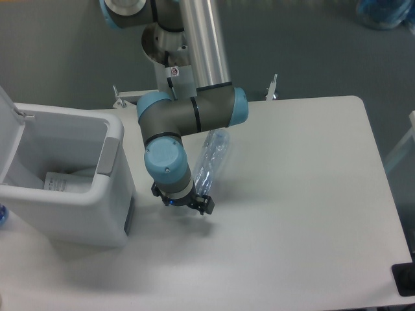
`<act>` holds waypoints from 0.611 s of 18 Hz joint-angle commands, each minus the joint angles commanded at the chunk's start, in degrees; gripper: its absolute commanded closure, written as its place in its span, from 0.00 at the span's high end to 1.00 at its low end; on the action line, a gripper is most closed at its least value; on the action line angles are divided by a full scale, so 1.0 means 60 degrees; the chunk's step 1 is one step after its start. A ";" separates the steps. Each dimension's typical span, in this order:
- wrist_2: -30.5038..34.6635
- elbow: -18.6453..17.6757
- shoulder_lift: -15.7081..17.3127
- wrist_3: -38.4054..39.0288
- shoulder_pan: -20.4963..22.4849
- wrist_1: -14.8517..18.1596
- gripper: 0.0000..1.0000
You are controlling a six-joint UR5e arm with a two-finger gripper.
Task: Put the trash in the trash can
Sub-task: 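Lower the gripper around the bottle's middle and close on it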
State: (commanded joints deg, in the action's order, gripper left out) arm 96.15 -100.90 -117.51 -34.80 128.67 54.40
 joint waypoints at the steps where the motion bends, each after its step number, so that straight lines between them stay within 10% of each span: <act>1: 0.0015 -0.0058 0.0000 0.0000 0.0015 0.0000 1.00; 11: 0.0029 -0.0059 -0.0073 0.0015 0.0015 -0.0015 0.90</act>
State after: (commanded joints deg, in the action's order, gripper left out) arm 96.33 -101.25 -117.95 -34.72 128.76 54.32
